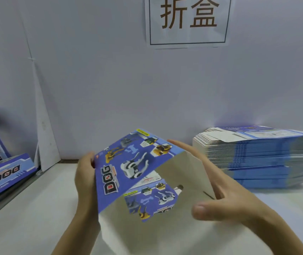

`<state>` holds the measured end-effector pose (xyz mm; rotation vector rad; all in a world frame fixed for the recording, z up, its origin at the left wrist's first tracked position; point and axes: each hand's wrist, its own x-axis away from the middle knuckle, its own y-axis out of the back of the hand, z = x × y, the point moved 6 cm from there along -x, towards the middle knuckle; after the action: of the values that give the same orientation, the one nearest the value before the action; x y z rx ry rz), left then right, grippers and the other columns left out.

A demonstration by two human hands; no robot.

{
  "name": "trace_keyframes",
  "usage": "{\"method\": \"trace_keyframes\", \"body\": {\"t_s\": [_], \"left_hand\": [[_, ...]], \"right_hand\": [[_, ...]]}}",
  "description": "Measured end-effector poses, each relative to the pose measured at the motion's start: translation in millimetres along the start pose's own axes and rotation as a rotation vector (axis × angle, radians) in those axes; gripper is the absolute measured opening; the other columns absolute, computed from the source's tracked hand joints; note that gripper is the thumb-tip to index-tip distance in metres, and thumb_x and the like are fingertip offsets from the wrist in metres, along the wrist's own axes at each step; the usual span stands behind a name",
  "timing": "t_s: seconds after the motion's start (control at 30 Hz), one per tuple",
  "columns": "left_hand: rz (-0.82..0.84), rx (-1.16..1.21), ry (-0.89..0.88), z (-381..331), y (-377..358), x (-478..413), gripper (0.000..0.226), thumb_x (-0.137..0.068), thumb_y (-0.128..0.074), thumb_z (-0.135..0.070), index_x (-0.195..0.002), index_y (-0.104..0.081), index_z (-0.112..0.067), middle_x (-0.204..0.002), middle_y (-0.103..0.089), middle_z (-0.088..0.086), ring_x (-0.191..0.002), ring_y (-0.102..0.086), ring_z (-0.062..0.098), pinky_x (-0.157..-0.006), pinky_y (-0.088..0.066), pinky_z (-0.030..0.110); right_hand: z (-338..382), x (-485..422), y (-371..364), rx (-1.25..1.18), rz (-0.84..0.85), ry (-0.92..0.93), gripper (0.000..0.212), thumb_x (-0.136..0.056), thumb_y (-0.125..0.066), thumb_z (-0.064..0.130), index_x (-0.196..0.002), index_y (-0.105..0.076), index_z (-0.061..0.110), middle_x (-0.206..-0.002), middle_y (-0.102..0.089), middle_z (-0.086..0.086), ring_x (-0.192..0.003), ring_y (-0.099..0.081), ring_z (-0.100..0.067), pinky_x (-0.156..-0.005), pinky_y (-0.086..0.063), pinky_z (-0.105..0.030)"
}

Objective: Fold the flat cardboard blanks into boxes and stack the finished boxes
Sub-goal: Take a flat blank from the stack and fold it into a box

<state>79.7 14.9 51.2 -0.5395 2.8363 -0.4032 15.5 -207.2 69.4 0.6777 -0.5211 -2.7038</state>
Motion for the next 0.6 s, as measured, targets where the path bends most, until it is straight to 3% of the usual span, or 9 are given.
{"method": "trace_keyframes", "body": {"t_s": [0.03,0.1,0.17,0.23,0.3,0.37,0.47,0.5,0.6], "left_hand": [[0.009,-0.034,0.021,2.6,-3.2,1.5,0.034,-0.103,-0.034,-0.019,-0.07,-0.044,-0.019,-0.072,-0.043,-0.001,-0.062,-0.038,0.007,-0.056,-0.031,0.016],[0.095,0.065,0.109,6.6,-14.7,12.2,0.036,-0.102,-0.034,-0.029,-0.072,-0.048,-0.015,-0.072,-0.048,0.004,-0.063,-0.046,0.013,-0.058,-0.035,0.019],[0.323,0.196,0.145,7.7,-31.7,24.3,0.04,-0.096,-0.042,-0.045,-0.09,-0.062,-0.011,-0.089,-0.066,0.01,-0.083,-0.061,0.023,-0.075,-0.045,0.03],[0.551,0.182,0.115,3.3,-45.5,38.0,0.051,-0.082,-0.059,-0.049,-0.117,-0.061,-0.013,-0.116,-0.068,0.01,-0.106,-0.064,0.024,-0.092,-0.047,0.041],[0.655,0.029,-0.029,-1.3,-52.7,47.0,0.058,-0.072,-0.066,-0.039,-0.126,-0.054,-0.022,-0.124,-0.065,0.003,-0.107,-0.065,0.011,-0.089,-0.052,0.031],[0.617,-0.104,-0.199,-9.1,-51.8,50.5,0.059,-0.072,-0.064,-0.04,-0.129,-0.053,-0.029,-0.122,-0.065,-0.01,-0.11,-0.062,0.005,-0.089,-0.052,0.022],[0.516,-0.155,-0.215,-11.3,-42.5,46.5,0.051,-0.075,-0.061,-0.042,-0.126,-0.06,-0.035,-0.119,-0.067,-0.008,-0.11,-0.063,0.012,-0.096,-0.05,0.036],[0.503,-0.173,-0.22,-11.2,-42.9,46.2,0.047,-0.078,-0.064,-0.041,-0.125,-0.061,-0.038,-0.12,-0.066,-0.007,-0.11,-0.063,0.01,-0.097,-0.049,0.036],[0.463,-0.173,-0.285,-11.4,-45.1,51.5,0.041,-0.088,-0.067,-0.023,-0.125,-0.06,-0.039,-0.119,-0.061,-0.013,-0.107,-0.061,-0.003,-0.088,-0.05,0.019]], "right_hand": [[3.9,-0.8,1.9,0.019,-0.042,0.015,0.051,-0.095,-0.055,0.005,-0.142,-0.036,0.001,-0.1,-0.06,0.035,-0.084,-0.054,0.028,-0.087,-0.04,-0.005],[12.7,2.8,10.4,-0.015,-0.264,-0.005,0.045,-0.077,-0.068,0.032,-0.121,-0.06,0.024,-0.1,-0.065,0.029,-0.091,-0.058,0.017,-0.082,-0.041,-0.005],[6.9,21.0,21.7,-0.133,-0.506,0.02,0.042,-0.067,-0.072,0.04,-0.104,-0.063,0.025,-0.093,-0.073,0.013,-0.09,-0.065,-0.002,-0.074,-0.047,-0.011],[-5.4,23.0,27.8,-0.179,-0.652,-0.066,0.04,-0.068,-0.074,0.039,-0.101,-0.06,0.022,-0.097,-0.073,0.002,-0.094,-0.067,-0.013,-0.078,-0.051,-0.024],[-11.1,19.2,31.2,-0.212,-0.654,-0.127,0.032,-0.075,-0.076,0.033,-0.099,-0.059,0.02,-0.091,-0.07,0.001,-0.077,-0.066,-0.004,-0.068,-0.05,-0.019],[-10.0,20.2,36.0,-0.24,-0.647,-0.154,0.025,-0.079,-0.075,0.03,-0.096,-0.062,0.017,-0.081,-0.067,0.002,-0.059,-0.056,-0.001,-0.057,-0.042,-0.013],[-11.8,24.8,37.9,-0.3,-0.648,-0.166,0.043,-0.068,-0.081,0.04,-0.099,-0.071,0.013,-0.093,-0.072,-0.01,-0.078,-0.058,-0.016,-0.076,-0.047,-0.031],[-15.4,26.3,38.4,-0.356,-0.679,-0.164,0.04,-0.065,-0.077,0.043,-0.093,-0.074,0.014,-0.087,-0.072,-0.008,-0.077,-0.061,-0.016,-0.075,-0.049,-0.03],[-21.4,24.7,34.2,-0.572,-0.711,-0.161,0.024,-0.068,-0.068,0.042,-0.069,-0.078,0.02,-0.072,-0.072,0.006,-0.063,-0.067,-0.011,-0.061,-0.05,-0.023]]}}
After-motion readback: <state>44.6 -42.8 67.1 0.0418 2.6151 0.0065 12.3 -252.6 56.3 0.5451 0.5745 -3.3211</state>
